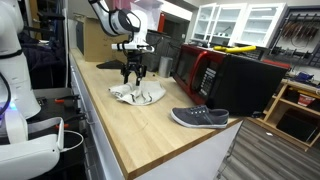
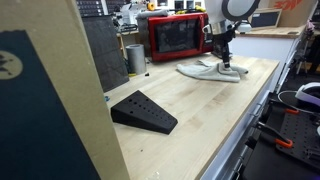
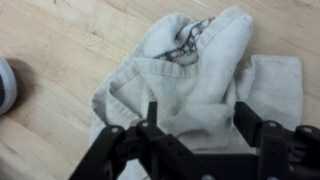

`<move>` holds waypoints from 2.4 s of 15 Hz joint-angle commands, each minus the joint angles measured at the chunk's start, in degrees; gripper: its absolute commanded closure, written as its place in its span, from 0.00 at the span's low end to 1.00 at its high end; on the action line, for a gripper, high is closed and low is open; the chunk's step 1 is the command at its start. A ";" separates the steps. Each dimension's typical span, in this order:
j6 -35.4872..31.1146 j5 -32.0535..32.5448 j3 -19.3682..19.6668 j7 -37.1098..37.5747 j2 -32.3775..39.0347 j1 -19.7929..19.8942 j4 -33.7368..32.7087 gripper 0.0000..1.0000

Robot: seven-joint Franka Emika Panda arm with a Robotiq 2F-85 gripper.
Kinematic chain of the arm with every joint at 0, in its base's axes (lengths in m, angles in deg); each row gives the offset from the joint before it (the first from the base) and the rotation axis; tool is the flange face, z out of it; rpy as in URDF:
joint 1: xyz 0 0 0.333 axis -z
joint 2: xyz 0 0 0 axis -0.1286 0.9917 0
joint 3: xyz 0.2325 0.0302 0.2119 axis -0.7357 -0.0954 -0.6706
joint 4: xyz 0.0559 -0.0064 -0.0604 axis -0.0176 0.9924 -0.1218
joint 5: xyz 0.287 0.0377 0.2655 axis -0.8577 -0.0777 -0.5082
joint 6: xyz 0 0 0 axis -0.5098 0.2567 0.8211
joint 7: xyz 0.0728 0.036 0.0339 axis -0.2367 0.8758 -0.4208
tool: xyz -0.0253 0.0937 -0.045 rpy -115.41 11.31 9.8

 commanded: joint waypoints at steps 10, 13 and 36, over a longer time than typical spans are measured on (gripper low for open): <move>-6.51 -0.63 1.46 4.90 9.79 0.48 -11.44 0.00; -7.41 0.53 2.24 8.02 13.56 0.26 -14.28 0.00; -7.74 7.75 4.75 17.65 18.79 -2.97 -18.45 1.00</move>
